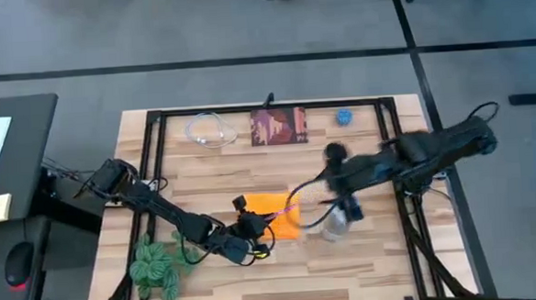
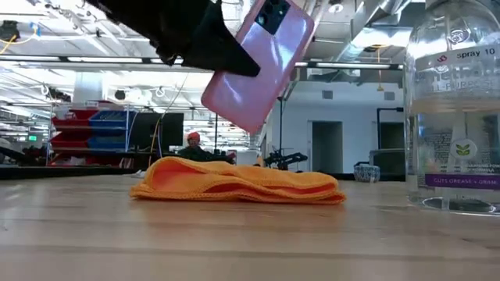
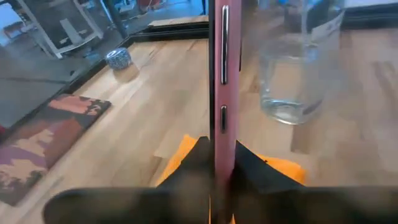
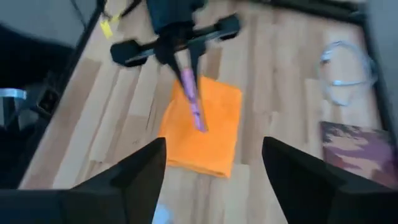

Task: Apply microfiber cloth
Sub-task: Spray the back of the pink cellphone with the spray bottle

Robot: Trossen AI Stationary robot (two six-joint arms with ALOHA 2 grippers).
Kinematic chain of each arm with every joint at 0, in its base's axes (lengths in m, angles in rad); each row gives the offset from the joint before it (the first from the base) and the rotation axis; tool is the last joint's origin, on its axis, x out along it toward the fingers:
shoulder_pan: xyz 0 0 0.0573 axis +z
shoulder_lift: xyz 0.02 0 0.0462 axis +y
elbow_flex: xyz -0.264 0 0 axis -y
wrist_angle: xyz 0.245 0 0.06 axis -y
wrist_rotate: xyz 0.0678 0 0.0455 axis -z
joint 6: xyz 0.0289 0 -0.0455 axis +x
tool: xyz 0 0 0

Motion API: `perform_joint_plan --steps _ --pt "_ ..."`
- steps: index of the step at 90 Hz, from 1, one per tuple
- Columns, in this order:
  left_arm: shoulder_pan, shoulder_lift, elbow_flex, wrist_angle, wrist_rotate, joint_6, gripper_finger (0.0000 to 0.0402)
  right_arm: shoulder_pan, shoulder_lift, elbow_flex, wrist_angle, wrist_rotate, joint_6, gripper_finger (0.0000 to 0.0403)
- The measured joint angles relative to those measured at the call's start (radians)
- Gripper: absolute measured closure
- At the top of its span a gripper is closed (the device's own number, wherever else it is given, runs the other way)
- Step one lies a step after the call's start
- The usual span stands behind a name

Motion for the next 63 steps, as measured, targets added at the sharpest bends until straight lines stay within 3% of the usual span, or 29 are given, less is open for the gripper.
perform_joint_plan --steps 17,35,44,54,63 --pt "-0.001 -0.001 -0.002 0.012 -0.003 -0.002 0.0399 0.088 -0.163 -0.065 -0.094 -0.013 0.164 0.0148" --pt "-0.003 -0.001 -0.002 0.025 -0.003 0.001 0.0399 0.28 -0.28 -0.257 -0.202 -0.044 0.6 0.0147" --pt "0.001 -0.001 -0.002 0.041 -0.002 -0.002 0.0399 0.353 -0.293 -0.366 -0.173 -0.075 0.826 0.0147" --pt "0.016 -0.001 -0.002 0.074 0.005 -0.009 0.0399 0.392 -0.268 -0.472 -0.134 -0.043 0.78 0.0147" --pt "0.03 -0.001 -0.002 0.108 0.007 -0.02 0.0399 0.413 -0.253 -0.557 -0.033 0.05 0.684 0.0147"
